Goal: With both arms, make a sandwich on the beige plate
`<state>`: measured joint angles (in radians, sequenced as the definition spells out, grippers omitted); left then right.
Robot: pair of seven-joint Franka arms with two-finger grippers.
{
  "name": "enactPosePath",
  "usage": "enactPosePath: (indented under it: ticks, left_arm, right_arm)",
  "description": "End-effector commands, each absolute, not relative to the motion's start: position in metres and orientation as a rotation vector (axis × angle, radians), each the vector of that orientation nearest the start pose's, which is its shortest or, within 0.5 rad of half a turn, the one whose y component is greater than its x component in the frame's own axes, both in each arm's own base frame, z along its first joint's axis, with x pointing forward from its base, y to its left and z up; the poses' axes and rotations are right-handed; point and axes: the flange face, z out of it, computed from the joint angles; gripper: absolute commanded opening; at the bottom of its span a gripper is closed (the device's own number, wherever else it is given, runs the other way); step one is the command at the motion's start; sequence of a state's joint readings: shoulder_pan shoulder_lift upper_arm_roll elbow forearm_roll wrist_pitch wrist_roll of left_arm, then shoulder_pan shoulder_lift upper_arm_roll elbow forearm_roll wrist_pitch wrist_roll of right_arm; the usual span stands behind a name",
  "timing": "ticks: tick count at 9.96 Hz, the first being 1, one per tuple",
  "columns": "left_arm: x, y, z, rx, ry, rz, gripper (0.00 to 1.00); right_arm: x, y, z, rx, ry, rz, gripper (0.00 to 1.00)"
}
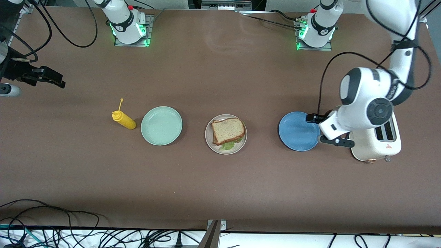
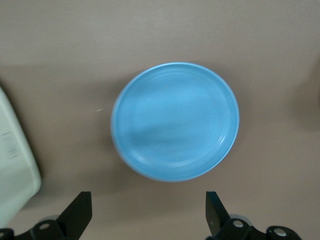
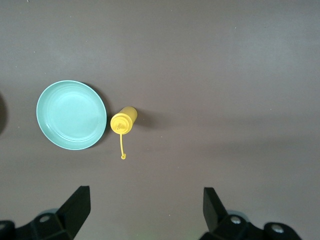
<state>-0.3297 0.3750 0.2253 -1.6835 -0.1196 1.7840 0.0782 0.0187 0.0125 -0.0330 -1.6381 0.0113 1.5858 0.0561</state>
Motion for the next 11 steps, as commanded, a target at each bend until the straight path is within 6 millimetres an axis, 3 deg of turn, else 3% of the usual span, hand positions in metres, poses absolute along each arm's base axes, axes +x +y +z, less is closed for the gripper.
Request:
enactPosePath:
  ticks: [1, 6, 7, 11]
  left_arm:
    - [0.629, -0.065, 0.419, -3.092, 0.171, 0.445, 1.0]
    - [0.631, -0.041, 0.491, -3.086, 0.107, 0.442, 1.0]
    - [0.626, -0.02, 0.514, -3.102, 0.071, 0.399, 1.0]
    - [0.602, -0.002, 0.562, -3.092, 0.085, 0.316, 1.0]
  right_arm:
    - [0.553, -0.006, 0.594, -3.109, 0.092, 0.101, 1.0]
    - [0.553, -0.006, 0.594, -3.107, 0.094, 0.101, 1.0]
    - [0.554, -0.003, 0.595, -3.108, 0.085, 0.094, 1.0]
    - [0.553, 0.0, 0.595, -3.111, 0.078, 0.099, 1.0]
